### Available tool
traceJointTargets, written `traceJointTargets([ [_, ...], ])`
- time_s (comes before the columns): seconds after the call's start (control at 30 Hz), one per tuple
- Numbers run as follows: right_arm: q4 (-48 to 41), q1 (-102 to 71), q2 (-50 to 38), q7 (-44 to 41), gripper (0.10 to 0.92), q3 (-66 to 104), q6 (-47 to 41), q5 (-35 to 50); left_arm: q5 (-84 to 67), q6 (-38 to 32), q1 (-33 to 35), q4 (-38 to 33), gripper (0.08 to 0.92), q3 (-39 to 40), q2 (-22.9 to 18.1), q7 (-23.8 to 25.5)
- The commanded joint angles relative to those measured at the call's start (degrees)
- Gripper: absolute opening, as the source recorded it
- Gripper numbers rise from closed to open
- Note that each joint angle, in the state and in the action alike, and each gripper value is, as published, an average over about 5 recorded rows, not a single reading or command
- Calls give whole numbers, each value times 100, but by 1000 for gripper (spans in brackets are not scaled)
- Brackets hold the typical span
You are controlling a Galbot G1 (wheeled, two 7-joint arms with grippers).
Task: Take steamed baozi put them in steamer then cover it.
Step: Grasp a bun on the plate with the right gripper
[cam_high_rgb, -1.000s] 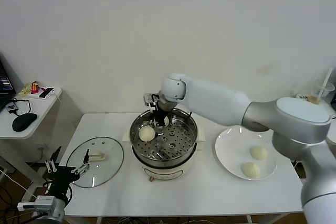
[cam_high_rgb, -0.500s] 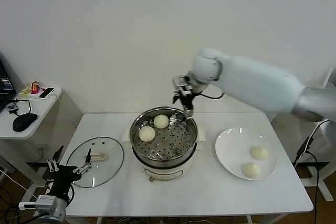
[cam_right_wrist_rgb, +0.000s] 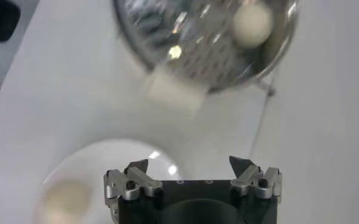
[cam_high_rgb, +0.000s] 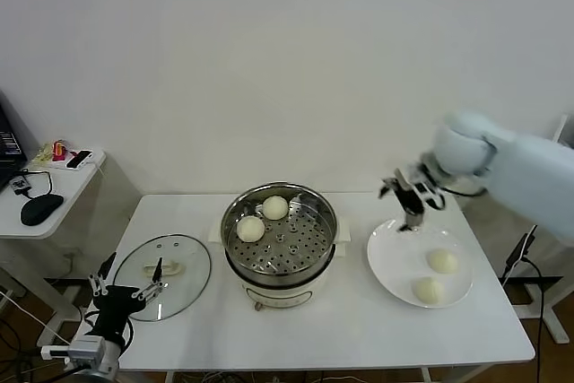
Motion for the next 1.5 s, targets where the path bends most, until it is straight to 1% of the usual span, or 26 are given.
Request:
traceJointTargets([
  [0.03, 479, -2327, -1228, 38, 823, 1371, 194, -740, 14, -1, 1, 24, 823, 34, 2, 0],
  [0.2, 314, -3286, -1166, 101, 823, 2170, 131, -942, 53, 8, -4, 46, 823, 66, -4, -1],
  [0.37, 79, -3644, -947, 144, 823, 2401, 120, -1074, 96, 7, 15, 102, 823, 77, -4, -2],
  [0.7, -578, -3561, -372, 179, 823, 2361, 82, -1231, 123, 9, 41, 105, 823, 47, -2, -1],
  [1.2, -897, -3480, 43, 220, 818, 2147, -83, -1293, 105, 4, 34, 130, 823, 29, -39, -10],
  [1.3, -947, -3470, 87, 204, 791, 2147, -106, -1281, 109, 1, 37, 134, 823, 24, -43, -12],
  [1.5, -1018, -3399, 152, 154, 683, 2136, -146, -1241, 125, -5, 42, 135, 823, 26, -43, -13],
])
